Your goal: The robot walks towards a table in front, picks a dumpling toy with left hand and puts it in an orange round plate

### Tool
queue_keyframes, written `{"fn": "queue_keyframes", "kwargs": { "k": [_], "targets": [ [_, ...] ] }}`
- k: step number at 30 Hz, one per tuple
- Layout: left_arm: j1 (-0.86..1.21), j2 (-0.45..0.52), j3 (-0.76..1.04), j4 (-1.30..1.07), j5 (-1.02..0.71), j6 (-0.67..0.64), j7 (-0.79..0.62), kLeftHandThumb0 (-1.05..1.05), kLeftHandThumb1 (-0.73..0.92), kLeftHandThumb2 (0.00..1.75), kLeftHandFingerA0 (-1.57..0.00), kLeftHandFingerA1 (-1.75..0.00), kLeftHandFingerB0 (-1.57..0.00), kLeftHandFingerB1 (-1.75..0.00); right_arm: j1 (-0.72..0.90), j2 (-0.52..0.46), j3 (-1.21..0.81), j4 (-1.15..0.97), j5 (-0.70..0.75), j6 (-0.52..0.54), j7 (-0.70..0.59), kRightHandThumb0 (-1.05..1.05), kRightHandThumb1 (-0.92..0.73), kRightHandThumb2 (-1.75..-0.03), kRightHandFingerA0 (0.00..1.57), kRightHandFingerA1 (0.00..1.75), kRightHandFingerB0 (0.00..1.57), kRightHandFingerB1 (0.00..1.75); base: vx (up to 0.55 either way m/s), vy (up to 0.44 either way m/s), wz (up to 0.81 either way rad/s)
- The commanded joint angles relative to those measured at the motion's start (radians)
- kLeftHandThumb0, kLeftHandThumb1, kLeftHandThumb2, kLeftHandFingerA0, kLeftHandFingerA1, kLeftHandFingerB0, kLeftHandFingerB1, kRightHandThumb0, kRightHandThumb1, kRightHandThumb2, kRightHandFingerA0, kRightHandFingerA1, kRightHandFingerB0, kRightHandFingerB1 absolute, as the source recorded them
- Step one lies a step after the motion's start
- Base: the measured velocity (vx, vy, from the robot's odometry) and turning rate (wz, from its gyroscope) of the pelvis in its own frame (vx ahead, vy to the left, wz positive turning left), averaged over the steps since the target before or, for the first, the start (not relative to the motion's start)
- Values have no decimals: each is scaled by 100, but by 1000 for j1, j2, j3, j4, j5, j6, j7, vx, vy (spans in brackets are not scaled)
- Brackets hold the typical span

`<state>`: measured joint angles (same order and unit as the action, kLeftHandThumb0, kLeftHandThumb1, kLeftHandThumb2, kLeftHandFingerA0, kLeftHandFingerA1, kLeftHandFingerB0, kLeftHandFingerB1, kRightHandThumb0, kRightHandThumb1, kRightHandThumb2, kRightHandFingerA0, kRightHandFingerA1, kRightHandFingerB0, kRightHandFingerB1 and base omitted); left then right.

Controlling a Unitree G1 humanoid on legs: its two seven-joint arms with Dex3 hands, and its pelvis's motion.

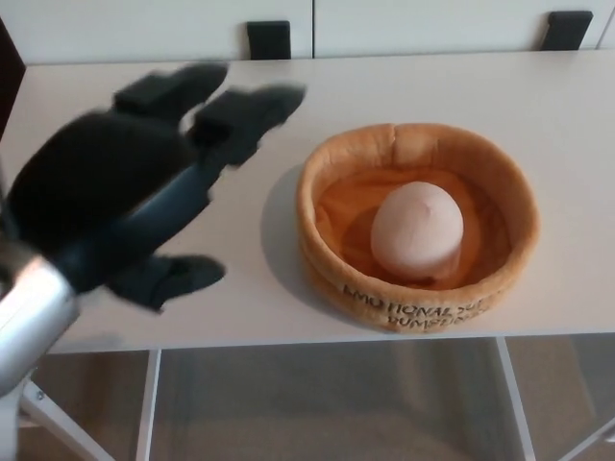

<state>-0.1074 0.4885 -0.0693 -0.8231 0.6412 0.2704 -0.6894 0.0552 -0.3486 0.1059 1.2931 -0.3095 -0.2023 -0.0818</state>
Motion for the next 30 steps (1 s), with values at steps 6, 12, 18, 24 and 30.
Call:
{"fn": "queue_keyframes", "kwargs": {
  "k": [6,12,18,24,30],
  "targets": [
    [1189,-117,610,152,-395,-972,117,7,54,81,0,-11,-4,-37,26,-23,2,17,0,5,-23,-35,-49,-69,61,51,44,44,0,0,0],
    [1227,-73,496,483,-193,-863,328,-2,49,76,0,-4,0,-35,25,-29,-4,7,8,15,-17,-34,-50,-67,58,49,44,43,0,0,0],
    [1078,45,341,838,-54,-648,412,7,47,82,0,-13,-5,-38,53,-14,-3,20,8,5,-21,-34,-49,-68,57,49,43,43,0,0,0],
    [869,104,163,1165,26,-588,438,-4,55,58,-9,-29,-24,-33,47,-6,-10,22,16,17,-18,-28,-59,-58,58,40,47,35,0,0,0],
    [705,116,54,1341,18,-554,327,-15,50,54,-45,-50,-22,-31,48,-5,-10,39,12,20,-18,-33,-50,-66,53,46,44,42,0,0,0]
  ]
}}
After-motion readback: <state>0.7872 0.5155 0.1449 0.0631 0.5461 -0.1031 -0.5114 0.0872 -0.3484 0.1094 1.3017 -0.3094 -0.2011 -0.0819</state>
